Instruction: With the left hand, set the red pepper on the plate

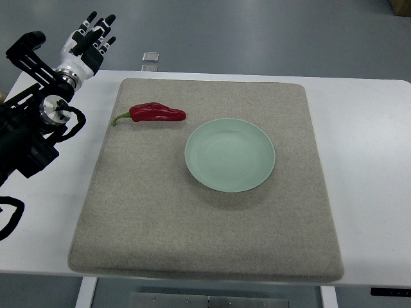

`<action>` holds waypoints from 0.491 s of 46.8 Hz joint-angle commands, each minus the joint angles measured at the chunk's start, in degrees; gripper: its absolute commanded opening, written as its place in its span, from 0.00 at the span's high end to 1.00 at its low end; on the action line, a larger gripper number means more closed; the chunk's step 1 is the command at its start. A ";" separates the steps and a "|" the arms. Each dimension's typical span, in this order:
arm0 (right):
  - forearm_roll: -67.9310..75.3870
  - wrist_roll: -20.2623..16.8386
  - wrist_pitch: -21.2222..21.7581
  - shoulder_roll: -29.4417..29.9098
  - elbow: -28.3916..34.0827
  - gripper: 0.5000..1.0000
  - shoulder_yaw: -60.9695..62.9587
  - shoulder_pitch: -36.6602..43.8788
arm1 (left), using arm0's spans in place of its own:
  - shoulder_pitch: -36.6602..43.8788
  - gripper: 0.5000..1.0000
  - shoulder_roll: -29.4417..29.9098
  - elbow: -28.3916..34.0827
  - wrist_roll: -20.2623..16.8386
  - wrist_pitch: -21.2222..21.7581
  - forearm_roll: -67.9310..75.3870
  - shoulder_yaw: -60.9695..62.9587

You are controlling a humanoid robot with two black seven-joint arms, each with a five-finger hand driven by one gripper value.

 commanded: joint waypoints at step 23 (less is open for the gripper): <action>0.00 0.00 0.00 0.00 0.00 0.14 0.00 0.00 | 0.09 0.00 -0.09 -0.09 -2.28 -0.07 0.09 0.09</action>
